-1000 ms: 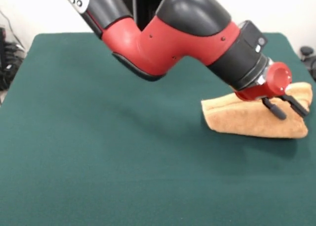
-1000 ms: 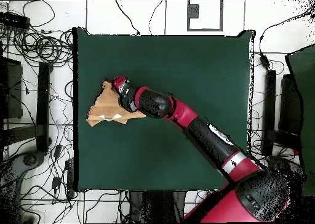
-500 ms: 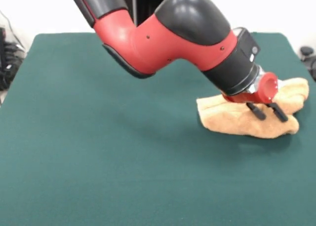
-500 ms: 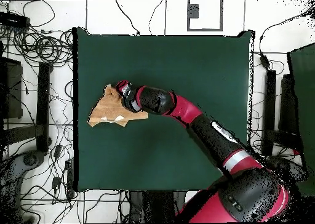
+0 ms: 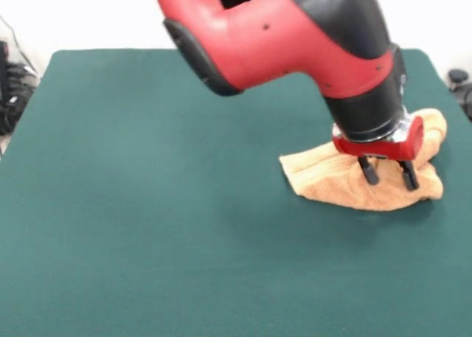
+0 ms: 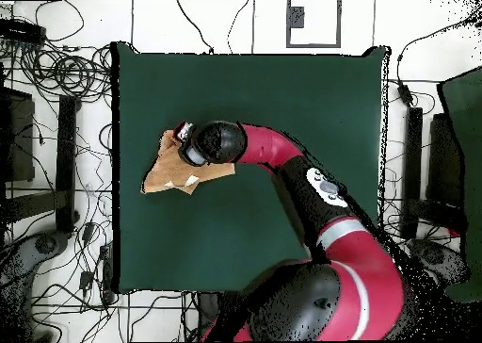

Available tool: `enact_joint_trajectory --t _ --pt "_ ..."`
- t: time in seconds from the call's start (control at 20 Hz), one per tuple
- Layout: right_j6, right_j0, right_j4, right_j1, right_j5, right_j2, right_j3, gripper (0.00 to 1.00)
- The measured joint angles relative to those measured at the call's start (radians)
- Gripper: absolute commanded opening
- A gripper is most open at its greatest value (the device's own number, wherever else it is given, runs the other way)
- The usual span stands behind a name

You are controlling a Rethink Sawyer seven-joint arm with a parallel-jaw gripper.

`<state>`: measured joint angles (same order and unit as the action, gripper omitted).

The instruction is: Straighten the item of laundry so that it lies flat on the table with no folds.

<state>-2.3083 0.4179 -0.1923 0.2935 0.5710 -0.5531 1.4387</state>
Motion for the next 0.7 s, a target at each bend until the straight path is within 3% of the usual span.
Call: enact_joint_trajectory --t 0.2,0.7 --pt "0.0 -0.068 0.005 0.026 0.006 0.082 -0.032 1.0" --pt "0.0 -0.062 0.067 0.035 0.007 0.179 -0.035 1.0"
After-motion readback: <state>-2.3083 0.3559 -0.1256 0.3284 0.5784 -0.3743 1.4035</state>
